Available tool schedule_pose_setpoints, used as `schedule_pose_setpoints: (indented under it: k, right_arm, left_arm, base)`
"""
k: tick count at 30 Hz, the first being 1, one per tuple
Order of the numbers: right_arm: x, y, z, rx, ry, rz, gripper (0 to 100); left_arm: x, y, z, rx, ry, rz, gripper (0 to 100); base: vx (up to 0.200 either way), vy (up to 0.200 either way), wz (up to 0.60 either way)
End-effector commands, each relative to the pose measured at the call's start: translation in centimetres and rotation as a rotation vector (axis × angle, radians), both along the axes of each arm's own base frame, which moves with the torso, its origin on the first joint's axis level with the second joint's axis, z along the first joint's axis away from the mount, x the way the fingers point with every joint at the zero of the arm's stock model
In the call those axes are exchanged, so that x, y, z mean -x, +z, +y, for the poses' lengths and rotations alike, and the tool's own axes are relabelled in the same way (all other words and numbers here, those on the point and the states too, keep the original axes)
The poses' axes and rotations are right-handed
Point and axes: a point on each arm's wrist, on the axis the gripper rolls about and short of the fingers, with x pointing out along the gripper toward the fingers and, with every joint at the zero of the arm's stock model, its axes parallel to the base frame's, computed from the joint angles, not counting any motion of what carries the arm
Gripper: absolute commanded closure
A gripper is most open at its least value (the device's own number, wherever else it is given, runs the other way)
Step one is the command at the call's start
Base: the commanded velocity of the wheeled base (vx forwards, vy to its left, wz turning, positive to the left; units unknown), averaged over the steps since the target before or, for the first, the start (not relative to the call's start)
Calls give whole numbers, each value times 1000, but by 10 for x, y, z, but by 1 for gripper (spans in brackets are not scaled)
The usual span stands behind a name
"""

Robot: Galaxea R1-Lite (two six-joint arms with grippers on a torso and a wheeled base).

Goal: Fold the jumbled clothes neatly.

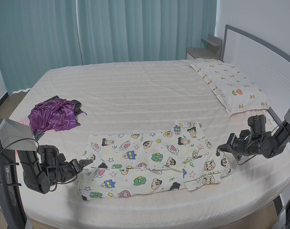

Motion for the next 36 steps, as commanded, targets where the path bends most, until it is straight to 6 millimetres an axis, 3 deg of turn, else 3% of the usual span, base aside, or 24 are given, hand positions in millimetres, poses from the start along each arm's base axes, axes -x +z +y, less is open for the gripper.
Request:
schedule_pose_setpoints:
  k: [1,6,7,12,19,24,28,31,36]
  right_arm:
    - [-11,-11,-3,2,-11,16,100]
    - [-18,-28,-8,11,-21,52,100]
    - [-18,-29,-8,11,-22,55,0]
    - [-21,-34,-10,20,-22,57,0]
    - [-13,-24,-18,82,16,26,0]
    - [18,-52,-23,269,202,70,0]
    - [25,-45,-22,308,214,51,0]
    - [31,-33,-21,280,193,44,0]
    - [36,-37,-20,276,192,66,0]
  left_arm:
    - [0,0,0,1,0,0,0]
    - [-1,0,0,2,1,-2,0]
    - [-2,0,0,2,1,-4,0]
    - [-3,-1,-1,0,-4,-6,0]
    - [1,3,-12,-23,-4,-6,0]
    - [12,3,-17,-51,9,27,0]
    - [16,5,-17,-46,11,36,0]
    - [35,12,-17,-47,5,65,0]
    - [69,19,-28,-6,-5,153,0]
  base:
    - [0,0,0]
    - [0,0,0]
    - [0,0,0]
    - [0,0,0]
    - [0,0,0]
    - [0,0,0]
    - [0,0,0]
    - [0,0,0]
    - [0,0,0]
